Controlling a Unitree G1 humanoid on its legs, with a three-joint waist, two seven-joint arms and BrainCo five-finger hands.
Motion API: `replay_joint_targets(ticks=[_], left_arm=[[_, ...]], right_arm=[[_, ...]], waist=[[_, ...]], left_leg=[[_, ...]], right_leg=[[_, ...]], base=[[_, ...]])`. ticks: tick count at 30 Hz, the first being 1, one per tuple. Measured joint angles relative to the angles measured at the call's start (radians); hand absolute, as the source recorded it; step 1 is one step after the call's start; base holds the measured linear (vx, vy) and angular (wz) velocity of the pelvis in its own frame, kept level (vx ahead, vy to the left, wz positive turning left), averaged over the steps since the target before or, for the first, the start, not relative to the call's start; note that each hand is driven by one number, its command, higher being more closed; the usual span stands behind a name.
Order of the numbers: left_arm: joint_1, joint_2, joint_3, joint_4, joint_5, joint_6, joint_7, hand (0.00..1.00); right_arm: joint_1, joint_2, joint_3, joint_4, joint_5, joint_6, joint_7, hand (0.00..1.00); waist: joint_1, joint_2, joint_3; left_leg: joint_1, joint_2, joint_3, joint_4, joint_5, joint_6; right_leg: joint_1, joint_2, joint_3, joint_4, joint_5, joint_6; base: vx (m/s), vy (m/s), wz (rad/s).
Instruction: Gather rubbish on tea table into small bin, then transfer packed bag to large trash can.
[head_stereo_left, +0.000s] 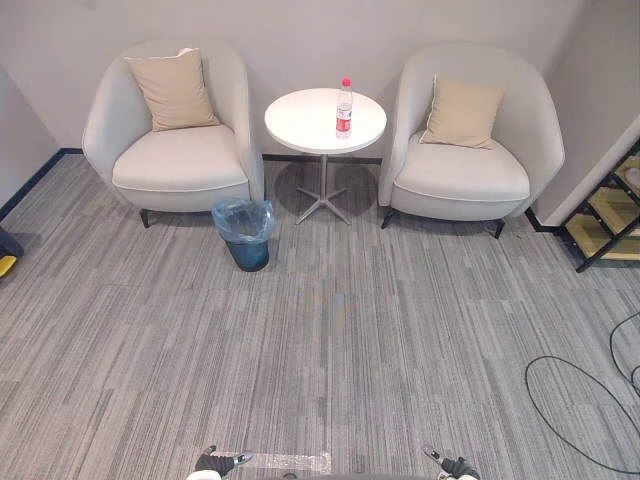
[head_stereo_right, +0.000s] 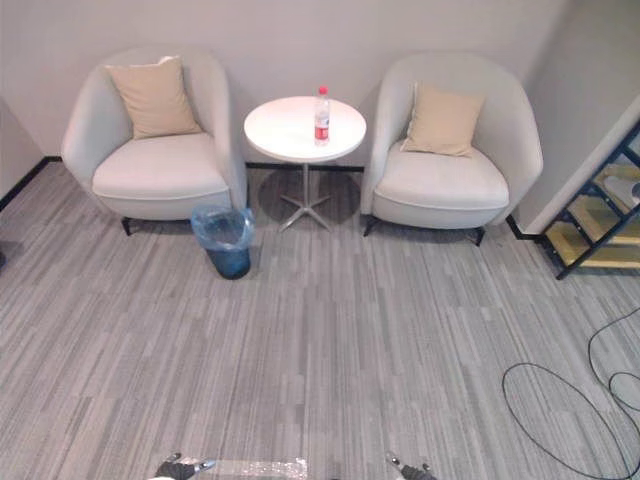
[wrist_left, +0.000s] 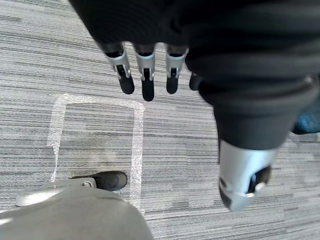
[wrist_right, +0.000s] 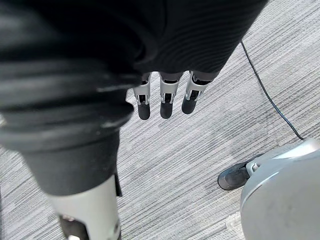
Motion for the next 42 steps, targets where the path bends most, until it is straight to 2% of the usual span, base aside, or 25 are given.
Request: replay_joint_targets(ticks=[11,14,18,19,21,22,23,24,26,28,30,31,32,33,34,35,36,37,38,39,40,41,42], left_arm=[[-0.002,0.010,-0.031,-0.001,0.001,0.004,-0.002,0.00],[-0.014,0.011,-0.031,-0.002,0.001,0.005,-0.002,0.00],[-0.022,0.008,-0.028,-0.008,0.001,0.007,-0.002,0.00],[-0.019,0.011,-0.015,-0.033,0.001,0.008,-0.002,0.00],[0.000,0.000,0.020,-0.083,-0.001,0.008,-0.001,0.00],[0.003,-0.005,0.026,-0.090,-0.001,0.008,0.000,0.00],[0.007,-0.014,0.044,-0.097,-0.003,0.008,0.000,0.00],[0.014,-0.021,0.058,-0.103,-0.012,0.008,0.001,0.00],[0.014,-0.021,0.060,-0.105,-0.025,0.008,0.002,0.00],[0.014,-0.021,0.060,-0.107,-0.033,0.008,0.003,0.00],[0.014,-0.027,0.057,-0.104,-0.037,0.008,0.022,0.00],[0.014,-0.030,0.054,-0.102,-0.037,0.007,0.022,0.00],[0.012,-0.017,0.052,-0.088,-0.038,0.008,0.020,0.00],[0.008,-0.012,0.051,-0.086,-0.038,0.008,0.021,0.00],[-0.008,0.002,0.050,-0.080,-0.037,0.008,0.020,0.00],[-0.009,0.005,0.049,-0.080,-0.037,0.008,0.020,0.00],[-0.013,0.007,0.047,-0.076,-0.038,0.008,0.021,0.00],[-0.013,0.008,0.037,-0.076,-0.037,0.008,0.022,0.00],[-0.013,0.009,0.031,-0.076,-0.037,0.008,0.021,0.00],[-0.021,0.015,0.009,-0.075,-0.037,0.009,0.021,0.00],[-0.027,0.018,-0.001,-0.073,-0.037,0.009,0.021,0.00],[-0.040,0.017,-0.014,-0.063,-0.039,0.009,0.022,0.00],[-0.051,0.009,-0.029,-0.061,-0.041,0.009,0.022,0.00]], right_arm=[[-0.005,-0.006,0.021,-0.005,-0.081,0.000,0.004,0.00],[-0.010,-0.008,0.036,-0.007,-0.087,-0.001,0.004,0.00],[-0.003,-0.008,0.037,-0.035,-0.085,-0.008,0.000,0.00],[-0.002,0.000,0.037,-0.039,-0.082,-0.011,-0.004,0.00],[0.002,0.002,0.037,-0.050,-0.074,-0.011,-0.004,0.00],[0.007,0.002,0.037,-0.057,-0.074,-0.011,-0.004,0.00],[0.018,0.001,0.039,-0.086,-0.068,-0.011,-0.005,0.00],[0.022,0.001,0.039,-0.100,-0.055,-0.015,-0.007,0.00],[0.022,0.002,0.039,-0.100,-0.037,-0.011,-0.008,0.00],[0.022,0.004,0.040,-0.099,-0.032,-0.009,-0.009,0.00],[0.020,0.001,0.046,-0.097,-0.032,-0.010,-0.018,0.00],[0.020,0.000,0.047,-0.096,-0.031,-0.010,-0.018,0.00],[0.011,0.001,0.052,-0.062,-0.032,-0.007,-0.021,0.00],[0.010,0.005,0.059,-0.056,-0.033,-0.007,-0.020,0.00],[-0.005,0.024,0.056,-0.040,-0.035,-0.006,-0.019,0.00],[-0.005,0.027,0.056,-0.040,-0.036,-0.006,-0.019,0.00],[-0.006,0.035,0.046,-0.038,-0.037,-0.006,-0.016,0.00],[-0.008,0.035,0.042,-0.040,-0.037,-0.008,-0.013,0.00],[-0.008,0.035,0.041,-0.041,-0.037,-0.009,-0.012,0.00],[-0.010,0.036,0.040,-0.049,-0.038,-0.011,-0.006,0.00],[-0.013,0.035,0.040,-0.054,-0.039,-0.011,-0.003,0.00],[-0.017,0.032,0.040,-0.075,-0.039,-0.009,-0.002,0.00],[-0.021,0.030,0.041,-0.087,-0.041,-0.011,-0.002,0.00]], waist=[[-0.001,-0.002,-0.005],[0.000,0.001,-0.001],[-0.003,0.010,0.016],[-0.002,0.000,0.023],[0.006,-0.004,0.032],[0.006,-0.002,0.033],[0.007,0.009,0.034],[0.005,0.015,0.037],[0.006,0.013,0.037],[0.013,0.011,0.038],[0.015,0.018,0.035],[0.016,0.025,0.031],[0.027,0.010,0.020],[0.028,0.000,0.014],[0.029,-0.025,0.015],[0.031,-0.030,0.015],[0.040,-0.039,0.014],[0.040,-0.038,0.014],[0.037,-0.037,0.014],[0.032,-0.034,0.018],[0.030,-0.034,0.021],[0.026,-0.024,0.028],[0.021,-0.012,0.041]], left_leg=[[-0.028,0.005,0.004,0.004,-0.002,-0.003],[-0.068,0.014,0.024,0.060,-0.028,-0.017],[-0.133,0.040,0.054,0.241,-0.109,-0.046],[-0.176,0.044,0.067,0.358,-0.121,-0.063],[-0.268,0.070,0.111,0.591,-0.120,-0.062],[-0.288,0.077,0.115,0.639,-0.116,-0.057],[-0.334,0.096,0.142,0.738,-0.130,-0.030],[-0.369,0.113,0.161,0.775,-0.156,-0.017],[-0.406,0.115,0.171,0.739,-0.169,-0.016],[-0.426,0.092,0.190,0.612,-0.163,-0.019],[-0.433,0.029,0.171,0.341,-0.056,-0.037],[-0.432,0.026,0.156,0.300,-0.032,-0.040],[-0.432,0.002,0.154,0.307,0.017,0.008],[-0.436,-0.007,0.159,0.310,0.007,0.013],[-0.442,-0.020,0.183,0.351,-0.047,0.027],[-0.436,-0.023,0.192,0.355,-0.053,0.037],[-0.379,-0.035,0.217,0.350,-0.081,0.058],[-0.337,-0.040,0.220,0.324,-0.091,0.062],[-0.317,-0.042,0.219,0.313,-0.095,0.064],[-0.266,-0.043,0.212,0.288,-0.105,0.069],[-0.237,-0.043,0.209,0.275,-0.106,0.069],[-0.181,-0.042,0.198,0.244,-0.106,0.069],[-0.100,-0.035,0.192,0.197,-0.106,0.069]], right_leg=[[-0.018,0.004,0.000,-0.004,0.002,-0.004],[-0.051,0.009,0.005,0.030,-0.009,-0.007],[-0.076,0.018,0.009,0.118,-0.070,-0.028],[-0.081,0.013,0.017,0.147,-0.107,-0.038],[-0.084,0.006,0.029,0.201,-0.144,-0.048],[-0.084,0.006,0.034,0.213,-0.153,-0.052],[-0.078,0.005,0.047,0.232,-0.172,-0.060],[-0.066,0.002,0.062,0.235,-0.184,-0.066],[-0.054,-0.012,0.084,0.233,-0.192,-0.070],[-0.042,-0.043,0.107,0.224,-0.206,-0.053],[-0.024,-0.087,0.147,0.193,-0.233,-0.017],[-0.021,-0.086,0.154,0.185,-0.236,-0.013],[-0.011,-0.108,0.185,0.169,-0.241,0.000],[-0.013,-0.118,0.190,0.169,-0.240,-0.001],[-0.034,-0.138,0.199,0.229,-0.232,0.008],[-0.039,-0.142,0.201,0.253,-0.232,0.009],[-0.088,-0.149,0.217,0.404,-0.217,0.043],[-0.132,-0.149,0.215,0.537,-0.189,0.127],[-0.157,-0.147,0.214,0.605,-0.177,0.179],[-0.225,-0.134,0.214,0.787,-0.161,0.267],[-0.263,-0.132,0.204,0.872,-0.163,0.264],[-0.325,-0.140,0.147,0.989,-0.179,0.238],[-0.365,-0.156,0.069,1.030,-0.213,0.166]], base=[[-0.01,-0.011,0.00],[-0.01,-0.030,-0.08],[-0.03,-0.045,-0.03],[-0.04,-0.085,-0.05],[0.01,-0.093,-0.17],[0.06,-0.039,-0.20],[0.13,0.010,-0.17],[0.12,0.015,-0.16],[0.24,0.082,-0.28],[0.32,0.161,-0.39],[0.33,0.240,-0.48],[0.39,0.296,-0.67],[0.36,0.236,-0.46],[0.58,0.304,-0.49],[0.49,0.221,-0.18],[0.60,0.250,-0.36],[0.47,0.188,-0.35],[0.45,0.180,-0.33],[0.42,0.168,-0.09],[0.32,0.113,0.03],[0.37,0.098,0.06],[0.34,0.042,0.08],[0.34,0.024,0.06]])
